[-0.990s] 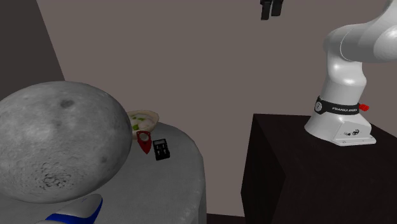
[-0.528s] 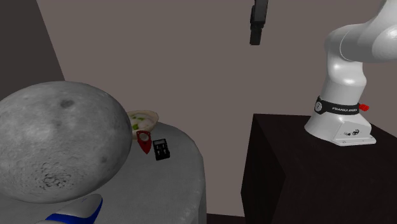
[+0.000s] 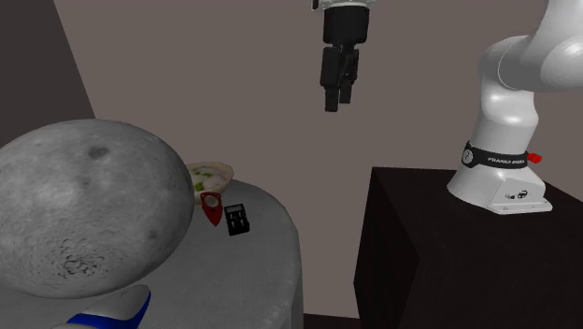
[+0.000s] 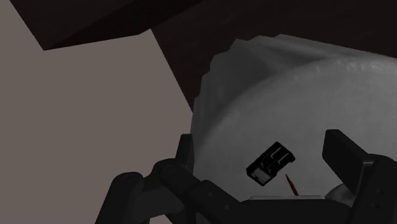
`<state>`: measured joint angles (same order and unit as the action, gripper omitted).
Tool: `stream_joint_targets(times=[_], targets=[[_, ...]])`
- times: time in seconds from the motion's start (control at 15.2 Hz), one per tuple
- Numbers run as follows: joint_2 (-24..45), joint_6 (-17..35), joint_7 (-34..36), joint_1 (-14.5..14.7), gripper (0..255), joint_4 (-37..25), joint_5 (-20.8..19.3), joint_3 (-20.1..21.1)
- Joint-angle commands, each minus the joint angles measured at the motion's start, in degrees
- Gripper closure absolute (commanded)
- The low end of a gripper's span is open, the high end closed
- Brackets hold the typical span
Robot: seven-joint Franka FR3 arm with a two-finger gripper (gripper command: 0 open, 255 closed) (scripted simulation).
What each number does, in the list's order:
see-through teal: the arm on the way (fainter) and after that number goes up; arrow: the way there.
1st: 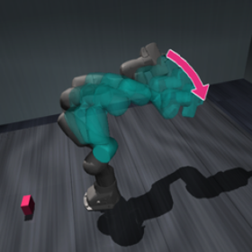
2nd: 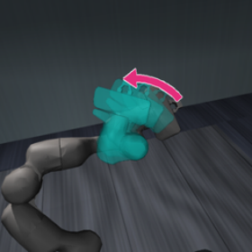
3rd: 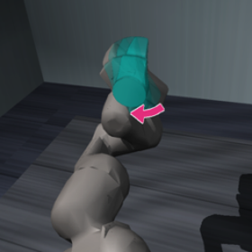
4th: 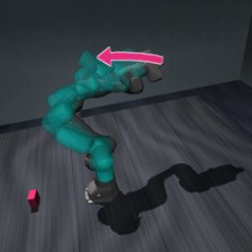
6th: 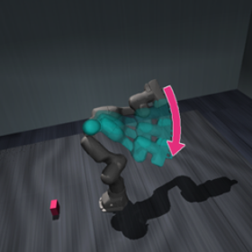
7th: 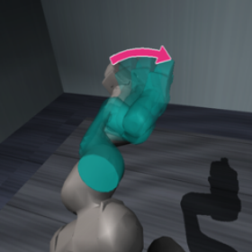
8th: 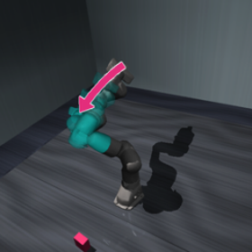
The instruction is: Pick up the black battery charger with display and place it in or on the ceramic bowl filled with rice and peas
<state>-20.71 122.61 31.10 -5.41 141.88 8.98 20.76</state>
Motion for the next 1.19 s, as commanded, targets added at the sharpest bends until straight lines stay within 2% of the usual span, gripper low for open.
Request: stream_joint_targets(times=[0.0, 0.26, 0.53, 0.86, 1.12], targets=[[4.6, 3.8, 4.8, -0.9, 0, -1.0, -0.9, 1.9], [14.5, 10.1, 14.4, -2.9, 0, -4.5, -5.2, 4.6], [24.8, 14.8, 25.0, -3.5, 0, -9.4, -11.8, 5.1], [37.1, 18.4, 37.1, -1.3, 0, -17.1, -19.6, 2.1], [46.2, 20.0, 44.6, 1.5, 0, -24.4, -23.4, -1.5]])
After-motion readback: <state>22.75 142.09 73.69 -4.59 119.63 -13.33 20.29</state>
